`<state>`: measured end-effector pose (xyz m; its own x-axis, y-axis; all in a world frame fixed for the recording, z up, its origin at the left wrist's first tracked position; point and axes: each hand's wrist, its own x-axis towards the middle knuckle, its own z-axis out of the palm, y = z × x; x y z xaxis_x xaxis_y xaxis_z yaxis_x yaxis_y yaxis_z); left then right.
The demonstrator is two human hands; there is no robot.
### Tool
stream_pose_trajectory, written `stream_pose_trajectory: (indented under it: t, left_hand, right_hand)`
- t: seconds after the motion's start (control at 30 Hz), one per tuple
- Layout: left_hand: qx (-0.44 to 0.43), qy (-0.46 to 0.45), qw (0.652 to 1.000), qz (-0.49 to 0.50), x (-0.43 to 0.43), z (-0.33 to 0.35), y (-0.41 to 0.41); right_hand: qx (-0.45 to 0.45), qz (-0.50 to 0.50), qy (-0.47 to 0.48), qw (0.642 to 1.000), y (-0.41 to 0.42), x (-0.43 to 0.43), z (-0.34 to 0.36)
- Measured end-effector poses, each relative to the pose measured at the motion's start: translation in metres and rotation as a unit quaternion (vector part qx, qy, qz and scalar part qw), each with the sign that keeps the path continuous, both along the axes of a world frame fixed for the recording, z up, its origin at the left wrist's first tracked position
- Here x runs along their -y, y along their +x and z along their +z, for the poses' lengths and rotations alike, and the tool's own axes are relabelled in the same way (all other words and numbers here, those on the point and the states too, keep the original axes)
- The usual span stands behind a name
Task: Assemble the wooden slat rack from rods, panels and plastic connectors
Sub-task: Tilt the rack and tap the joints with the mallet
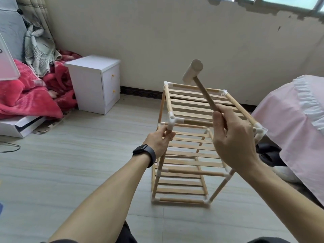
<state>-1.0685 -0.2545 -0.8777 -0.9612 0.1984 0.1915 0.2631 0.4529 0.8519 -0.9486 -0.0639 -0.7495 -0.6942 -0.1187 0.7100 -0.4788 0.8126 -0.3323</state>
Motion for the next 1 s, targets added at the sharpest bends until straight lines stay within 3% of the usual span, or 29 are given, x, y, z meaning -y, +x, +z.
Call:
stream_pose_trajectory:
  t: [0.07,0.1,0.23,0.27,0.33,0.37,0.47,0.57,0.7,0.83,0.87,0.97,1.0]
  left_hand:
    - [0.002,-0.005,1.0,0.002,0.0,0.0,0.001]
    - [0.002,-0.008,1.0,0.004,0.0,0.0,0.001]
    - [0.002,-0.022,1.0,0.006,0.0,0.001,0.001]
    - [0.001,-0.024,1.0,0.008,0.0,0.001,0.001]
    - [-0.001,-0.029,1.0,0.012,-0.001,0.001,0.002]
    - [-0.003,-0.032,0.999,0.012,-0.001,0.002,0.003]
    - [-0.012,-0.035,0.999,0.014,0.0,0.006,0.006]
    - [-0.045,-0.026,0.999,0.013,-0.002,0.015,0.014]
    - [-0.05,0.005,0.999,0.012,0.0,0.022,0.018]
    - [-0.045,0.024,0.999,0.002,0.002,0.018,0.015]
    - [-0.044,0.029,0.999,0.0,0.002,0.018,0.014]
    - [-0.04,0.034,0.999,-0.002,0.0,0.017,0.012]
    - [-0.041,0.033,0.999,-0.001,0.0,0.017,0.012]
  right_hand:
    - [0.143,0.001,0.077,0.987,-0.004,-0.002,-0.008]
    - [0.174,-0.003,0.085,0.981,-0.005,-0.003,-0.01]
    - [0.038,0.019,-0.039,0.998,-0.002,0.0,-0.007]
    - [0.051,0.012,-0.014,0.999,-0.002,0.002,-0.009]
    - [0.171,-0.01,0.073,0.982,-0.003,0.003,-0.016]
    - [0.206,-0.007,0.059,0.977,-0.004,0.001,-0.016]
    - [0.184,0.038,-0.117,0.975,-0.008,-0.002,0.002]
    - [0.21,0.086,-0.304,0.925,-0.013,-0.001,0.023]
    - [0.168,0.131,-0.415,0.884,-0.021,0.011,0.043]
    - [0.165,0.212,-0.513,0.815,-0.031,0.019,0.053]
    - [0.157,0.21,-0.507,0.821,-0.035,0.022,0.052]
    - [0.074,0.105,-0.428,0.894,-0.047,0.036,0.044]
    - [0.056,0.078,-0.417,0.904,-0.051,0.04,0.041]
